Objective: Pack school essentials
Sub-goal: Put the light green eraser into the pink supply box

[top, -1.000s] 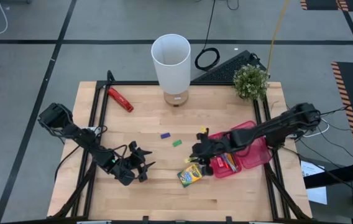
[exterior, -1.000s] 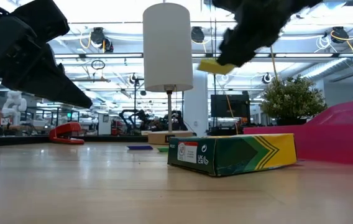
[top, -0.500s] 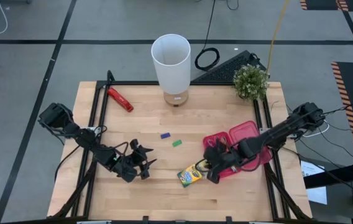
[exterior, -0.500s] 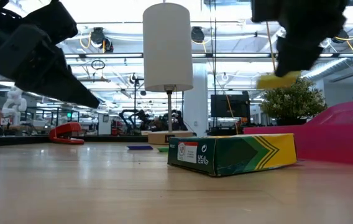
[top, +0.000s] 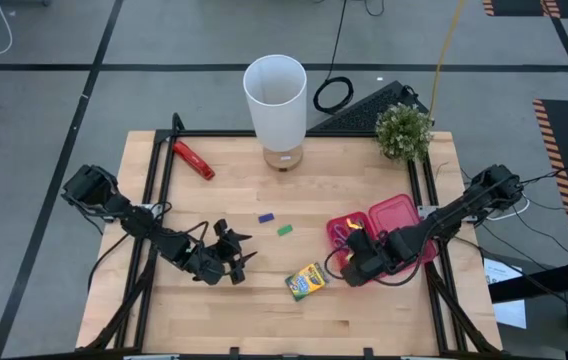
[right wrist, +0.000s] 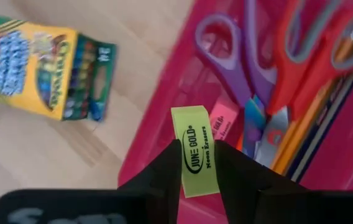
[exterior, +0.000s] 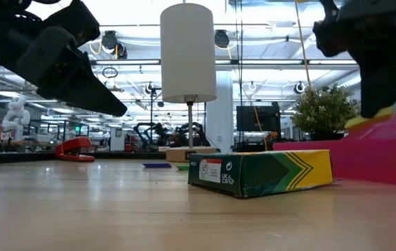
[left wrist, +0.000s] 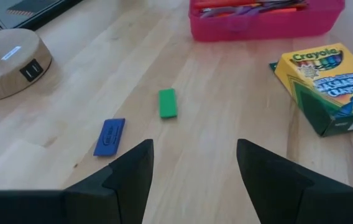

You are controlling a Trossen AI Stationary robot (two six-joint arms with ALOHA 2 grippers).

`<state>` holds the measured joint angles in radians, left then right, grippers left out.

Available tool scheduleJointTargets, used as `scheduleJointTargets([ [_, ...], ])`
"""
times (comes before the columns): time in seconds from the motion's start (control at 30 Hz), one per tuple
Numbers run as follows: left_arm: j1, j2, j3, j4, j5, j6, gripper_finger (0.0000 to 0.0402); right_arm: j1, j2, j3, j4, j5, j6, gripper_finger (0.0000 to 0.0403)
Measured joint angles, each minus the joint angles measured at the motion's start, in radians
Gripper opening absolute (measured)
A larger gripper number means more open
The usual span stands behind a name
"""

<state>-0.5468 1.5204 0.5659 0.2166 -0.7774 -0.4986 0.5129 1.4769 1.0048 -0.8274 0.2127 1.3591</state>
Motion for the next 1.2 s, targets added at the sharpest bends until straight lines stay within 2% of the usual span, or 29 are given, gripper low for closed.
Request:
scheduleJointTargets([
  [0.5,0.032,0.0,0.0,-0.002,0.003,0.001,0.0234,-0.018,0.0,-0.125,0.074,-0.06,0.188,0.0082],
  [0.63,0.043,0.0,0.0,-0.002,0.021,0.001,0.0234,-0.022,0.0,-0.132,0.086,-0.059,0.188,0.0085],
  [1.03,0.043,0.0,0.0,-0.002,0.025,-0.001,0.0234,-0.022,0.0,-0.133,0.104,-0.058,0.198,0.0159],
  [1.2,0.043,0.0,0.0,-0.002,0.026,-0.001,0.0234,-0.022,0.0,-0.133,0.107,-0.082,0.168,0.0165],
])
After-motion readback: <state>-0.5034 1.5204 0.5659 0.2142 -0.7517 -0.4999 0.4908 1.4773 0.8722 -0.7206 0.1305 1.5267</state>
